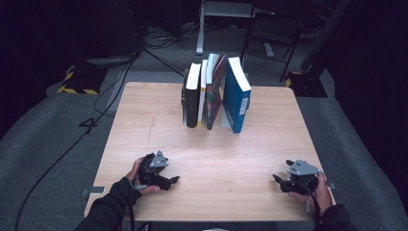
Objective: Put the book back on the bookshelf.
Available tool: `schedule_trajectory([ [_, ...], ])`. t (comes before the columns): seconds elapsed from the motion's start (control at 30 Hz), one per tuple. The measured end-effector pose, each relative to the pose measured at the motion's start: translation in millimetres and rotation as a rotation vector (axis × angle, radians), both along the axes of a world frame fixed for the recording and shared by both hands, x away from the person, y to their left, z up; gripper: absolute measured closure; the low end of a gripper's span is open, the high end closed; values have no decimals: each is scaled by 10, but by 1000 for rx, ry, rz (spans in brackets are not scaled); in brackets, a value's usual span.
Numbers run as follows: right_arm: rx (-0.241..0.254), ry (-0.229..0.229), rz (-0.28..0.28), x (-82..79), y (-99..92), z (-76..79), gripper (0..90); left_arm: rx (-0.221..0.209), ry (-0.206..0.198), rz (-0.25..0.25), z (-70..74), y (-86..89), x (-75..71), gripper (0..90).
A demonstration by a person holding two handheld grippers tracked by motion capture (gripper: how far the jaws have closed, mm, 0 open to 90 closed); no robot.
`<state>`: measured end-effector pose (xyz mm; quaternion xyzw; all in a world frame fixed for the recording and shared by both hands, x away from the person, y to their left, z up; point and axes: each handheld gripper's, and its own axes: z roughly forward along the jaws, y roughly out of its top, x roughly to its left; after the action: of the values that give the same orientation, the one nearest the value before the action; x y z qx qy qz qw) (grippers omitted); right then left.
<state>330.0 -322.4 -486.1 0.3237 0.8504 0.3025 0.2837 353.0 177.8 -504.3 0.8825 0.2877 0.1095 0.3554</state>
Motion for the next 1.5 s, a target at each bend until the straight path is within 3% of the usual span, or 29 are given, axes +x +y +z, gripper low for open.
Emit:
schedule_trajectory([
  [0.2, 75, 10, -15, -61, -159, -33, 286, 0, -1, 0, 0, 0, 1, 162],
  [0.43, 124, 34, -63, -111, -342, -69, 279, -1, -1, 0, -1, 0, 1, 162],
  [0.63, 169, 96, -101, -148, -507, -141, 259, 1, -1, 3, 0, 0, -4, 162],
  [0.7, 207, 104, -109, -180, -573, -176, 251, 0, 0, 8, 0, -1, -8, 162],
  [0.77, 206, 101, -117, -200, -609, -177, 242, 0, 0, 7, -1, -1, -8, 162],
  [0.87, 247, 156, -115, -184, -678, -182, 236, 0, 0, 7, 0, -1, -8, 162],
  [1.5, 245, 156, -109, -206, -746, -184, 237, 0, -2, 7, -1, -1, -8, 162],
])
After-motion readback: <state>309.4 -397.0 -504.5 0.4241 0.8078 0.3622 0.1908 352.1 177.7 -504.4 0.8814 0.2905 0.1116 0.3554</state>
